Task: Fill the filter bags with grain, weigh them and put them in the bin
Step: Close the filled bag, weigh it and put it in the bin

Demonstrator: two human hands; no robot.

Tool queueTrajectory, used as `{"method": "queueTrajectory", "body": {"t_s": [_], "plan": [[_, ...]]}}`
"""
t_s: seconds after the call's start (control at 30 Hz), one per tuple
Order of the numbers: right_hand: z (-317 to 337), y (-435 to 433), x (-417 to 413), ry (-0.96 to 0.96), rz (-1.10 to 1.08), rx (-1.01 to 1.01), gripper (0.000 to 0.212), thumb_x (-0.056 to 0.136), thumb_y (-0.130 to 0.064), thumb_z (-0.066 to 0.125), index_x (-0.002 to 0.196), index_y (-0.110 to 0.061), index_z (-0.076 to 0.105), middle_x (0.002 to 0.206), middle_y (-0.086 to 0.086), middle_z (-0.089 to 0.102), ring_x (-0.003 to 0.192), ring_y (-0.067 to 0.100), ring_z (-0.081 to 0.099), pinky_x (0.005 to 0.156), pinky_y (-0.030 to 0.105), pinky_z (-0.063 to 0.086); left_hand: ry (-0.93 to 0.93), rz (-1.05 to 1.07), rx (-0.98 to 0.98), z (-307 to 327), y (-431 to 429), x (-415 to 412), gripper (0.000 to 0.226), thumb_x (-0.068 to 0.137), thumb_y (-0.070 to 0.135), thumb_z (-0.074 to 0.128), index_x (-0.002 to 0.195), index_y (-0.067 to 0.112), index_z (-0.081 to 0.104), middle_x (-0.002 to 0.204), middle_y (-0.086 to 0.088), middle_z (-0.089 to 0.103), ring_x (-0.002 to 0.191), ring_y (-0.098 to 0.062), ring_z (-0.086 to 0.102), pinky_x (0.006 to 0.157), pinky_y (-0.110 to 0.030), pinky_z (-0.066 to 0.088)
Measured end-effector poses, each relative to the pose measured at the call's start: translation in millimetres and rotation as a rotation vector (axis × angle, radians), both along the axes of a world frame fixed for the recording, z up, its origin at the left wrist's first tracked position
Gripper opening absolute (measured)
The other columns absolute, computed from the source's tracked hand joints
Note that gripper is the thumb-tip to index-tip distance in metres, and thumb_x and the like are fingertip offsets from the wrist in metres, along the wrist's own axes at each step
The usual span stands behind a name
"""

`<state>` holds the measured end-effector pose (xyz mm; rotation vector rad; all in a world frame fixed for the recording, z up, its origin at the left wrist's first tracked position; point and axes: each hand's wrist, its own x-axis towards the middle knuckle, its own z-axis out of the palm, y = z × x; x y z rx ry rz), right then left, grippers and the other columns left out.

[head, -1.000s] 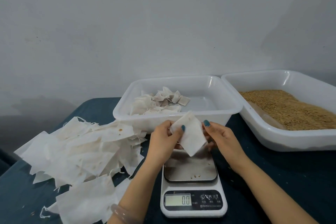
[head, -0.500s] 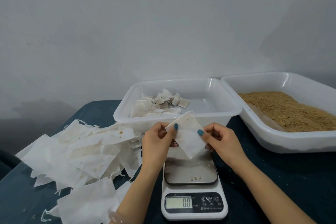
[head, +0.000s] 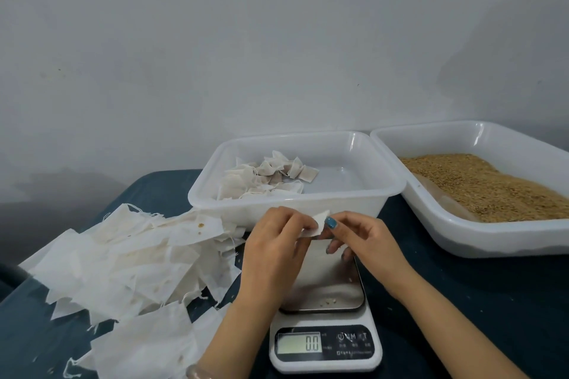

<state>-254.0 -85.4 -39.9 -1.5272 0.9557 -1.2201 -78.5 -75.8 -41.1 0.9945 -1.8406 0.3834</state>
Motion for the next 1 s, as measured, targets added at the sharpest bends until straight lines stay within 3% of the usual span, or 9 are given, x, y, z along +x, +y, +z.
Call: {"method": "queueTrajectory", "body": {"t_s": [0.17, 0.33, 0.37, 0.47, 0.57, 0.67, 0.77, 1.0], "plan": [[3, 0, -4, -0.03, -0.017, 0.07, 0.029, 0.08, -0.036, 0.066, 0.099, -0.016, 0.074, 0.088, 0.002, 0.077, 0.069, 0.016, 0.071, 0.054, 0.021, 0.052, -0.109, -0.022, -0.07, -1, 0, 1, 0.016, 0.076, -0.005, 0.073, 0.084, 0.009, 0.072, 0.083, -0.002, 0.068, 0.075, -0.022, 0.062, 0.066, -0.03, 0.049], [3, 1, -4, -0.058, 0.005, 0.163, 0.018, 0.074, -0.036, 0.071, 0.086, -0.026, 0.078, 0.083, 0.001, 0.075, 0.071, 0.015, 0.072, 0.055, 0.017, 0.05, -0.188, -0.078, -0.102, 0, 3, 1, 0.013, 0.089, -0.001, 0.064, 0.087, 0.008, 0.073, 0.086, -0.004, 0.068, 0.077, -0.022, 0.062, 0.067, -0.029, 0.05], [3, 2, -5, -0.065, 0.007, 0.165, 0.016, 0.073, -0.035, 0.071, 0.084, -0.026, 0.078, 0.08, 0.0, 0.074, 0.069, 0.015, 0.071, 0.055, 0.017, 0.049, -0.189, -0.078, -0.087, 0, 3, 1, 0.014, 0.085, -0.004, 0.067, 0.09, 0.008, 0.073, 0.09, -0.004, 0.069, 0.081, -0.022, 0.063, 0.069, -0.03, 0.051], [5, 1, -6, -0.085, 0.035, 0.15, 0.015, 0.074, -0.033, 0.072, 0.084, -0.022, 0.077, 0.076, 0.0, 0.072, 0.067, 0.013, 0.068, 0.055, 0.018, 0.049, -0.141, -0.083, 0.095, 2, 6, -1, 0.047, 0.067, -0.009, 0.071, 0.11, 0.009, 0.07, 0.118, -0.005, 0.066, 0.107, -0.023, 0.063, 0.09, -0.031, 0.05], [5, 2, -8, -0.101, 0.089, 0.137, 0.019, 0.075, -0.031, 0.072, 0.086, -0.016, 0.076, 0.074, 0.003, 0.069, 0.066, 0.012, 0.065, 0.056, 0.019, 0.049, -0.177, -0.108, 0.194, 5, 8, -3, 0.059, 0.071, -0.009, 0.065, 0.128, 0.007, 0.062, 0.137, -0.008, 0.058, 0.125, -0.025, 0.055, 0.106, -0.033, 0.044], [5, 4, -8, -0.089, 0.117, 0.112, 0.02, 0.077, -0.027, 0.07, 0.09, -0.012, 0.074, 0.072, 0.001, 0.069, 0.064, 0.011, 0.064, 0.057, 0.019, 0.049, -0.181, -0.091, 0.214, 5, 8, -4, 0.049, 0.083, -0.01, 0.048, 0.127, 0.006, 0.063, 0.13, -0.007, 0.064, 0.121, -0.026, 0.06, 0.1, -0.042, 0.05], [5, 3, -7, -0.083, 0.101, 0.088, 0.02, 0.078, -0.028, 0.069, 0.092, -0.013, 0.074, 0.072, -0.001, 0.07, 0.062, 0.01, 0.064, 0.057, 0.019, 0.05, -0.156, -0.068, 0.235, 5, 9, -3, 0.055, 0.084, 0.001, 0.032, 0.128, 0.008, 0.063, 0.126, -0.005, 0.066, 0.118, -0.025, 0.062, 0.096, -0.038, 0.052], [5, 4, -9, -0.123, 0.131, 0.092, 0.017, 0.073, -0.029, 0.073, 0.089, -0.025, 0.078, 0.076, 0.0, 0.071, 0.065, 0.011, 0.065, 0.058, 0.018, 0.05, -0.152, -0.07, 0.263, 6, 12, -3, 0.06, 0.079, 0.001, 0.031, 0.13, 0.01, 0.062, 0.125, -0.003, 0.066, 0.115, -0.021, 0.062, 0.092, -0.03, 0.052]]}}
